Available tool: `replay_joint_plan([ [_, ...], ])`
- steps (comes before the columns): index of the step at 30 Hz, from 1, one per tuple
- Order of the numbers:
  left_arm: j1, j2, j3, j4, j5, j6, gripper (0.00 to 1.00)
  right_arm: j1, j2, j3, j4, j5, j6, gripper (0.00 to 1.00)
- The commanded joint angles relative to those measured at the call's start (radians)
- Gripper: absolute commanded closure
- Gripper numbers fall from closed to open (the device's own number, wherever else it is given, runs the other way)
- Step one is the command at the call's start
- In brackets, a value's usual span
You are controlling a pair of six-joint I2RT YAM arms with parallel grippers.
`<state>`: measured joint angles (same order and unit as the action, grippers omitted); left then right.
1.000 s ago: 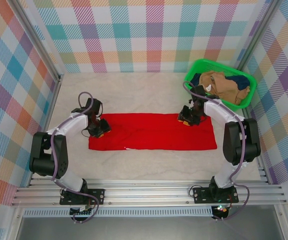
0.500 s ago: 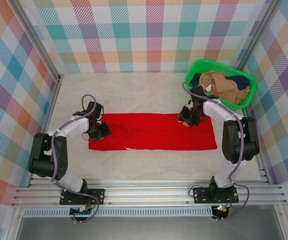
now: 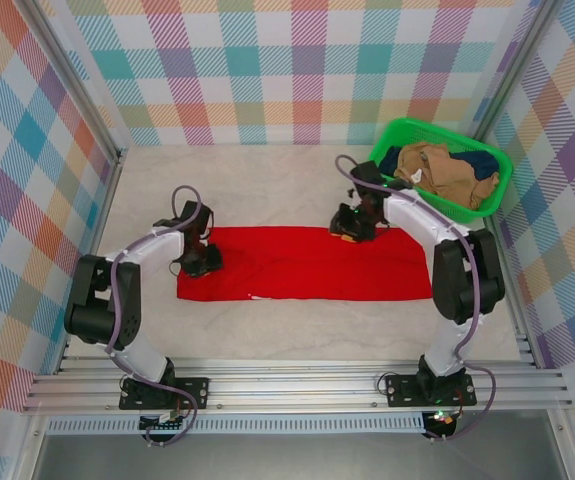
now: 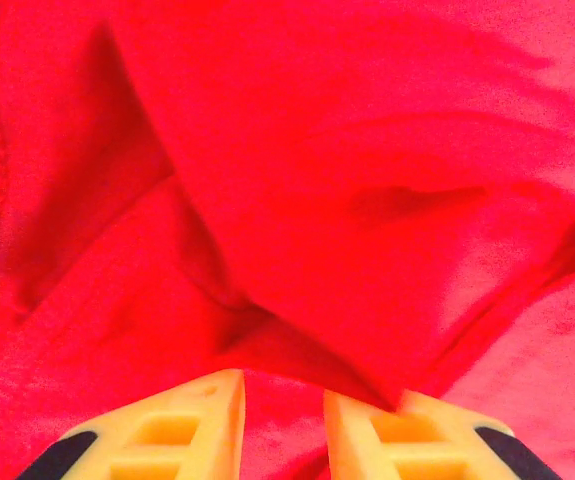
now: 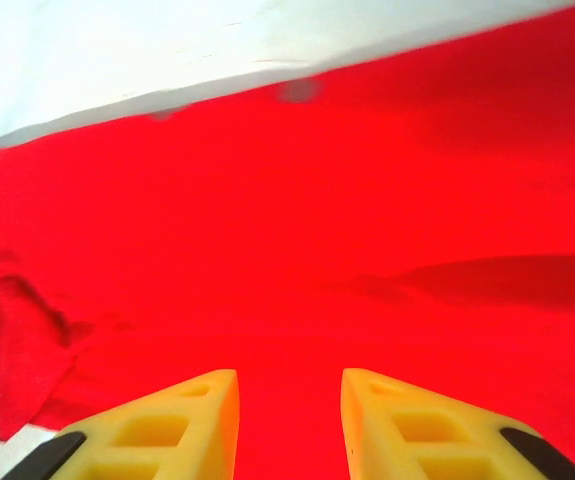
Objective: Fold and stack the t-shirts
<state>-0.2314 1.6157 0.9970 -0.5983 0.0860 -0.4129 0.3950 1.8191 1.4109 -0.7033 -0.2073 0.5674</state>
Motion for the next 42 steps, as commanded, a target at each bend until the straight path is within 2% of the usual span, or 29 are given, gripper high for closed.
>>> replay_joint_plan([
  [1, -0.072, -0.082, 0.081, 0.006, 0.008, -0.085, 0.71, 0.030, 0.031, -0.007, 0.016, -0.041, 0.043, 0.67],
  [4, -0.077, 0.007, 0.138, 0.037, 0.028, -0.133, 0.71, 0.031, 0.069, -0.007, 0.024, -0.092, 0.044, 0.68],
  [7, -0.083, 0.123, 0.218, 0.057, 0.051, -0.168, 0.63, 0.030, 0.099, -0.012, 0.011, -0.098, 0.029, 0.68],
  [15, -0.166, 0.308, 0.406, -0.043, -0.001, -0.121, 0.65, 0.030, 0.093, -0.060, 0.025, -0.089, 0.035, 0.69],
  [24, -0.203, 0.326, 0.383, -0.080, -0.063, -0.078, 0.66, 0.030, 0.080, -0.069, 0.030, -0.092, 0.041, 0.69],
  [31, -0.213, 0.291, 0.353, -0.086, -0.150, -0.034, 0.60, 0.030, 0.079, -0.061, 0.030, -0.098, 0.043, 0.69],
  [36, -0.214, 0.319, 0.341, -0.065, -0.122, -0.011, 0.61, 0.030, 0.074, -0.070, 0.036, -0.101, 0.046, 0.69],
  [42, -0.222, 0.298, 0.322, -0.030, -0.092, -0.036, 0.76, 0.030, 0.069, -0.078, 0.034, -0.096, 0.046, 0.69],
])
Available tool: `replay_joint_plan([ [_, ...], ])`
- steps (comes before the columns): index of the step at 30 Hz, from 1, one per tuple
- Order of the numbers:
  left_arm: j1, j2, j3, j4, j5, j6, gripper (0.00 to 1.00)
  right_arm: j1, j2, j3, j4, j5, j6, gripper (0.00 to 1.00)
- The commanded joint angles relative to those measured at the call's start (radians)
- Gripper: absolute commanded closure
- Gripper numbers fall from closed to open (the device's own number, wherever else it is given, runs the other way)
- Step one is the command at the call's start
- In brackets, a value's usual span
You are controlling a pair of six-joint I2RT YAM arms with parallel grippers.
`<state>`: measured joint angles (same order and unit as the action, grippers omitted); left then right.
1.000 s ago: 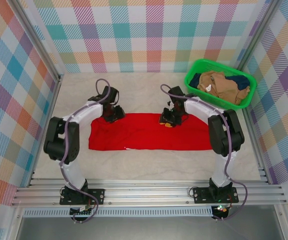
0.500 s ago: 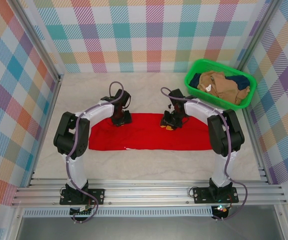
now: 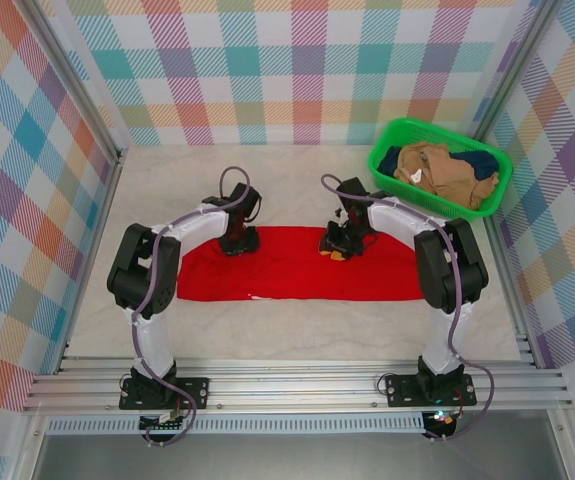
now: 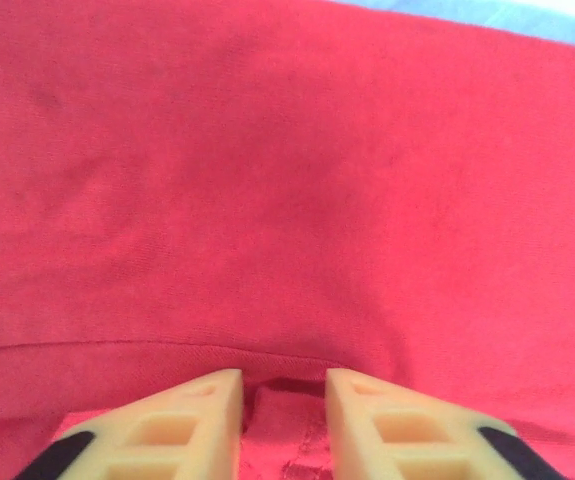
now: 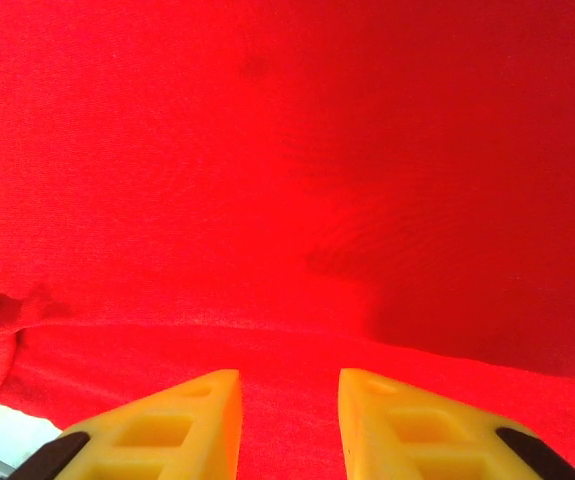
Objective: Fold and stack the t-shirts
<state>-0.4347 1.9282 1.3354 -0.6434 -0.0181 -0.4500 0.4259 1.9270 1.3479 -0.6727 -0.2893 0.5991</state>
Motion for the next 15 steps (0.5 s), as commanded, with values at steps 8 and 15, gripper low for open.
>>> replay_joint_plan([
  [8, -0.034, -0.085, -0.025, -0.033, 0.004, -0.023, 0.89, -0.001, -0.033, -0.010, 0.004, -0.011, 0.014, 0.69],
  [15, -0.045, -0.124, -0.037, -0.128, 0.063, -0.101, 1.00, -0.001, -0.023, -0.006, 0.000, -0.010, 0.012, 0.69],
])
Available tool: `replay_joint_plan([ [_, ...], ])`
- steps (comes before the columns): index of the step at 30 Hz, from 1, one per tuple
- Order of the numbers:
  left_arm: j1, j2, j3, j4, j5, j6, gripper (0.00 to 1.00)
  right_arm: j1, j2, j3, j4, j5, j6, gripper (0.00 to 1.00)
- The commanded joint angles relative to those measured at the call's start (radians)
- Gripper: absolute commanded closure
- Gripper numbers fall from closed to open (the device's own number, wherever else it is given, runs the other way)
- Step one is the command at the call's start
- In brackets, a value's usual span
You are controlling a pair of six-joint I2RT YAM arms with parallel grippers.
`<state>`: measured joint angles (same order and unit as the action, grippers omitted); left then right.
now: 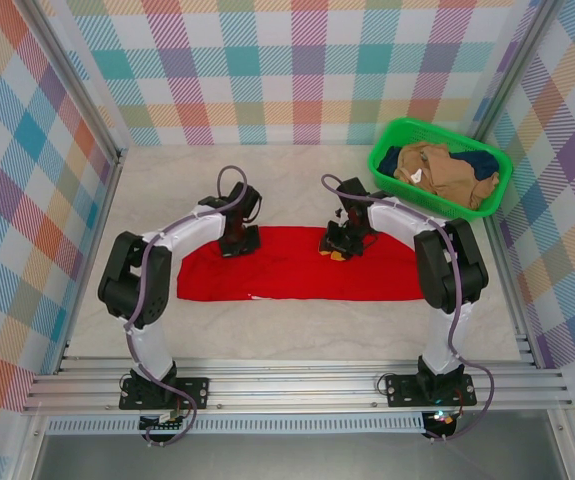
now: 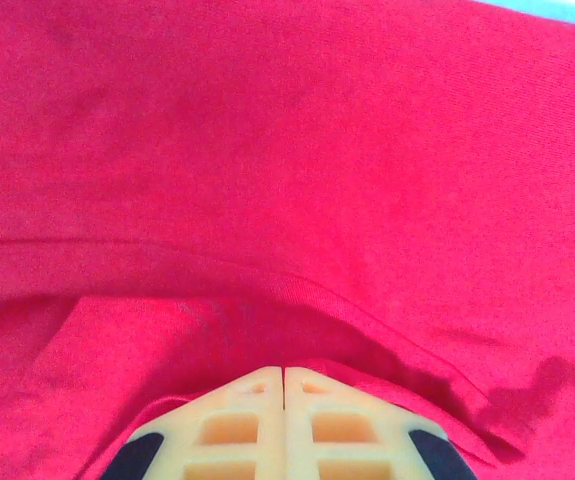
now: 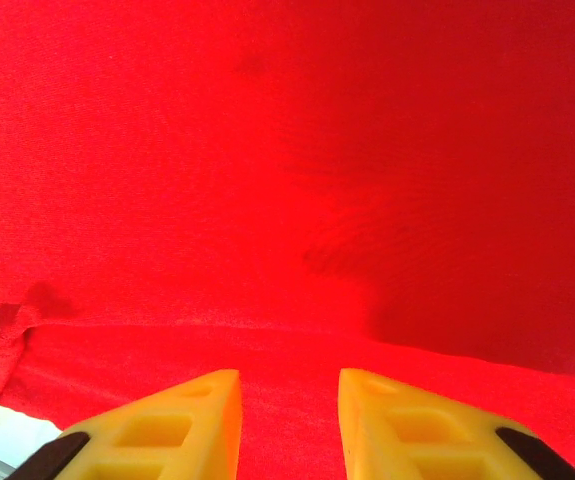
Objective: Fold and stack the t-shirts
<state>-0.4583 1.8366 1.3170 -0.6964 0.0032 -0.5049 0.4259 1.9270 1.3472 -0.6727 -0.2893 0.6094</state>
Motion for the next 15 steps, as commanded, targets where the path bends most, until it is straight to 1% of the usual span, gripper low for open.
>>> replay_joint_plan([
  [1, -0.024, -0.037, -0.025, -0.084, 0.053, -0.058, 1.00, -0.001, -0.023, -0.004, -0.001, -0.010, 0.001, 0.69],
  [7, -0.053, -0.066, -0.069, -0.115, 0.138, -0.142, 1.00, -0.001, -0.019, -0.007, -0.010, -0.006, -0.002, 0.69],
  [15, -0.128, -0.063, -0.116, -0.126, 0.176, -0.254, 1.00, -0.001, -0.012, -0.015, -0.012, -0.010, -0.002, 0.69],
])
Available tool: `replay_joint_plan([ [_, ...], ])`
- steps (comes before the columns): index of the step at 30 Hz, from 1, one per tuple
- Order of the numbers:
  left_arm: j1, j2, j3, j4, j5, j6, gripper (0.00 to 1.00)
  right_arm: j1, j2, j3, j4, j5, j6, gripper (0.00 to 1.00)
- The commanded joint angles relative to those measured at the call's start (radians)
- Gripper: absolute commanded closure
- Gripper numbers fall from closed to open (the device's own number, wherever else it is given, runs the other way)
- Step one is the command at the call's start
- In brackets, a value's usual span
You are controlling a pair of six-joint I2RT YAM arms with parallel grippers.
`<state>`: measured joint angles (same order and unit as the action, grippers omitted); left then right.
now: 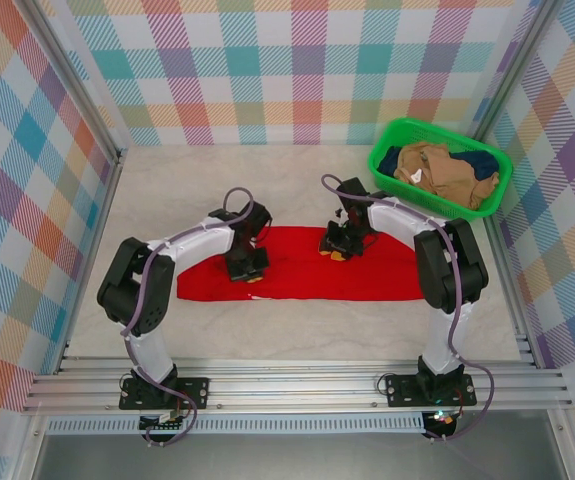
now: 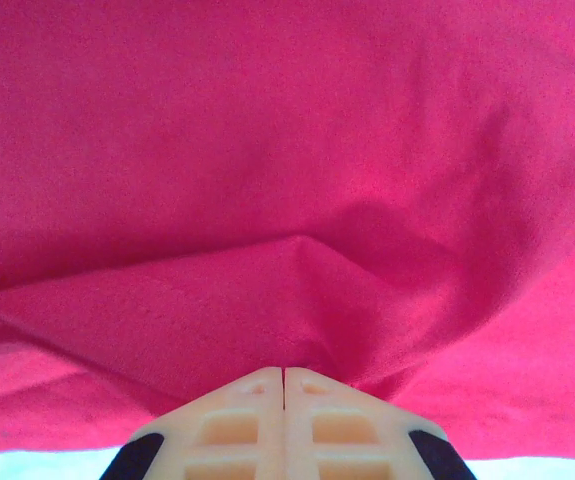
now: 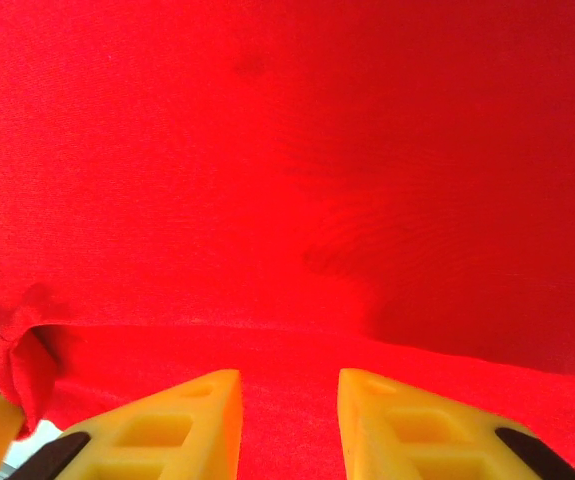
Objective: Fold and stack the t-shirts
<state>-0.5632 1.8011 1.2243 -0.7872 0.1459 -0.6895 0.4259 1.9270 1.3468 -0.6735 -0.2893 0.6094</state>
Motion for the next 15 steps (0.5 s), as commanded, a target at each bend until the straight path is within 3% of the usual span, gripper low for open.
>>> replay_joint_plan([
  [1, -0.031, -0.021, -0.027, -0.029, 0.038, -0.086, 1.00, -0.001, -0.012, -0.016, -0.011, -0.011, -0.002, 0.69],
  [4, -0.050, -0.007, -0.025, -0.019, 0.045, -0.143, 0.98, -0.001, -0.012, -0.019, -0.011, -0.011, -0.002, 0.69],
  [10, -0.064, 0.023, -0.024, 0.002, 0.119, -0.241, 0.77, -0.001, -0.010, -0.032, -0.011, -0.014, -0.002, 0.69],
  [15, -0.052, -0.039, -0.013, -0.006, 0.140, -0.249, 0.75, -0.001, -0.021, -0.043, -0.009, -0.007, -0.003, 0.69],
])
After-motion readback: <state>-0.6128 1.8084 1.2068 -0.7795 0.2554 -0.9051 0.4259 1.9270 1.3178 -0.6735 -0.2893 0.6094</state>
